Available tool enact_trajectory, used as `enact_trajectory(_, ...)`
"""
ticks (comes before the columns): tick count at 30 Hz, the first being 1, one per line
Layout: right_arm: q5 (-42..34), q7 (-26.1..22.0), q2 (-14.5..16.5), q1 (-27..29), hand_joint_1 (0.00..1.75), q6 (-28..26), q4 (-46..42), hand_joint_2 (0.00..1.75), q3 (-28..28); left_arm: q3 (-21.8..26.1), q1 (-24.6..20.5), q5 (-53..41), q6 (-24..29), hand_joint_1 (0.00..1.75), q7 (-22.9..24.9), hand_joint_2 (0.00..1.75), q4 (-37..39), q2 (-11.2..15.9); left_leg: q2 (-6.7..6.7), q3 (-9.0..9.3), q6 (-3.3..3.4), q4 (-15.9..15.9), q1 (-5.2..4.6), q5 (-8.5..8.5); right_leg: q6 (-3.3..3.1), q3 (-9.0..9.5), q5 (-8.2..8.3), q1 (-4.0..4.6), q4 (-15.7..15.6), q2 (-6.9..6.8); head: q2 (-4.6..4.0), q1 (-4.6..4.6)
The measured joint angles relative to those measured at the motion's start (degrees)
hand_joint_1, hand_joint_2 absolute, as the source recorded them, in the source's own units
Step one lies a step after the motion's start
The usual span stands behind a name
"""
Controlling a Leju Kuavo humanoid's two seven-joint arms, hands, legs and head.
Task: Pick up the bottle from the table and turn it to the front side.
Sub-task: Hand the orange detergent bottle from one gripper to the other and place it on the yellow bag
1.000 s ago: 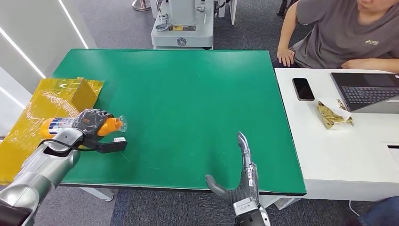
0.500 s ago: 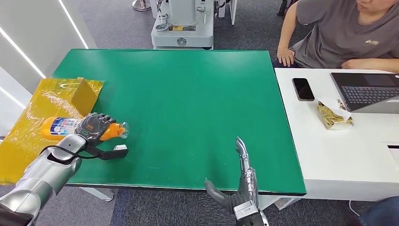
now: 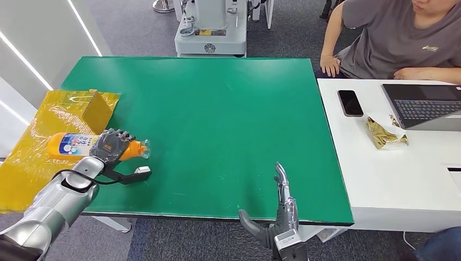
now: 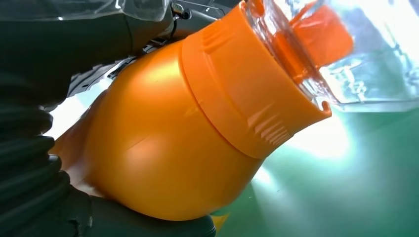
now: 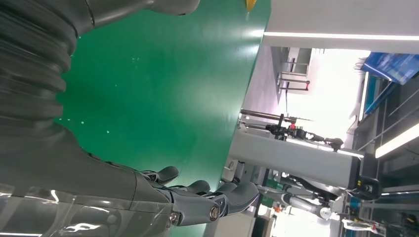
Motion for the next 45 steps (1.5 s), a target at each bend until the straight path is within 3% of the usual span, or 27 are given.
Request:
enact_trajectory(3, 0.0, 0.0, 0.0, 0.0, 0.00, -0.1, 0.0, 1.75, 0.0, 0.0, 0.1, -0.1, -0.1, 1.68, 0.4, 1.75, 0.0, -0.4, 0.00, 0.00, 0.00, 0.0, 0.00, 0.00, 0.00, 0.00, 0.00, 0.00, 0.0, 0.00, 0.00, 0.00)
enact_trajectory(7, -0.2, -0.1, 0.1, 0.0, 0.00, -0.2, 0.1, 1.75, 0.0, -0.1, 0.2, 0.0, -0.9, 0.00, 0.5, 1.75, 0.3, -0.6, 0.00, -0.01, 0.00, 0.0, 0.00, 0.00, 0.00, 0.00, 0.00, 0.00, 0.0, 0.00, 0.00, -0.01)
enact_trajectory(12, -0.5, -0.8, 0.3, -0.2, 0.00, -0.2, 0.5, 1.75, 0.0, -0.1, 0.3, 0.8, -3.0, 0.00, 0.6, 1.75, 0.8, -0.6, 0.00, -0.01, 0.00, 0.0, 0.01, 0.00, 0.00, 0.00, 0.00, 0.00, 0.0, -0.01, 0.00, 0.00)
enact_trajectory(28, -1.0, -1.0, 1.5, -0.5, 0.00, -0.1, 1.0, 1.75, -0.3, 0.1, 0.0, 0.0, -2.7, 0.00, 1.2, 1.75, 1.0, 1.4, 0.00, 0.01, 0.00, 0.0, 0.01, 0.00, 0.00, 0.00, 0.00, 0.01, 0.0, -0.01, 0.00, 0.01)
enact_trajectory(32, -0.9, -0.5, 1.8, -0.5, 0.00, 0.3, 1.0, 1.75, -0.3, 0.8, -0.3, 0.1, -0.9, 0.00, 1.6, 1.75, 1.0, 2.2, 0.01, 0.02, -0.01, 0.0, 0.01, 0.01, 0.00, -0.01, 0.00, 0.01, 0.0, 0.00, 0.00, 0.00)
enact_trajectory(38, -1.1, -0.7, 1.9, -0.5, 0.00, 0.1, 1.2, 1.75, -0.3, 3.1, -1.3, -0.3, 8.7, 0.00, 6.9, 1.75, 1.0, 2.6, 0.00, 0.02, -0.01, 0.0, 0.01, 0.01, 0.00, 0.00, 0.00, 0.01, 0.0, -0.01, 0.00, 0.01)
enact_trajectory(45, -2.2, -1.7, 2.0, -0.5, 0.00, -1.2, 1.5, 1.75, -0.4, 5.5, -4.0, -2.2, 7.1, 0.00, 6.9, 1.75, 0.8, 3.5, 0.00, 0.03, -0.01, 0.0, 0.01, 0.01, -0.01, -0.01, 0.00, 0.01, 0.0, -0.01, 0.00, 0.01)
